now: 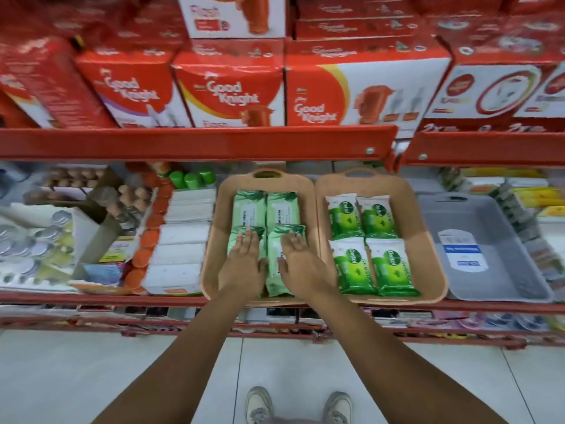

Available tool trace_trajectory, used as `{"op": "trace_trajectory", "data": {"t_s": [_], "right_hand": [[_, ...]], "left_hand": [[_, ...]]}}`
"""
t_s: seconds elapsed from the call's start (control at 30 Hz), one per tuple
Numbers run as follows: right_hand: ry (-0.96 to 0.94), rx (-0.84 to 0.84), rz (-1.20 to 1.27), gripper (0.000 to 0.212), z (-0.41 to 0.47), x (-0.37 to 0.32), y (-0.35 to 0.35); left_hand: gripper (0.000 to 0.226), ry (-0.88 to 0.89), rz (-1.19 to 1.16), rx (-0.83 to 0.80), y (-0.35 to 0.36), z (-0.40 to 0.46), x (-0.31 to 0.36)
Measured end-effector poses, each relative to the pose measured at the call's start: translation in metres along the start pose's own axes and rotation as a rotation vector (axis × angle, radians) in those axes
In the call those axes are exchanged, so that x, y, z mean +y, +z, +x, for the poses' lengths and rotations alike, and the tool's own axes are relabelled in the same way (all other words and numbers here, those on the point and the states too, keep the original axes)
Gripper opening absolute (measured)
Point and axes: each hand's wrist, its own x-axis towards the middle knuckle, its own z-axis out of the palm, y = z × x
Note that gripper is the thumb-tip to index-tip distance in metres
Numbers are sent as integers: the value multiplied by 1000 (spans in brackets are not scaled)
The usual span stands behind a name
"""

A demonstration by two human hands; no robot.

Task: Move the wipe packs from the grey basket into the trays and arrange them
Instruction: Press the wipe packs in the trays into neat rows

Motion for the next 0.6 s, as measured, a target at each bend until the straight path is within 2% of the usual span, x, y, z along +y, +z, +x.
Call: {"op": "trace_trajectory", "data": {"t_s": [0.1,0.2,0.37,0.6], "right_hand": [[42,-86,-128,61,9,-6,17],[87,-79,-188,63,11,-9,26],[138,-95,-191,61,14,-12,26],[156,-211,-147,65,29,-6,22]], "left_hand": [[64,32,51,-67,5,2,-10],[67,43,81,-69,14,3,-19],[65,30,-3,-100,16,9,-21],[67,-12,22,-296,5,24,-25]]}}
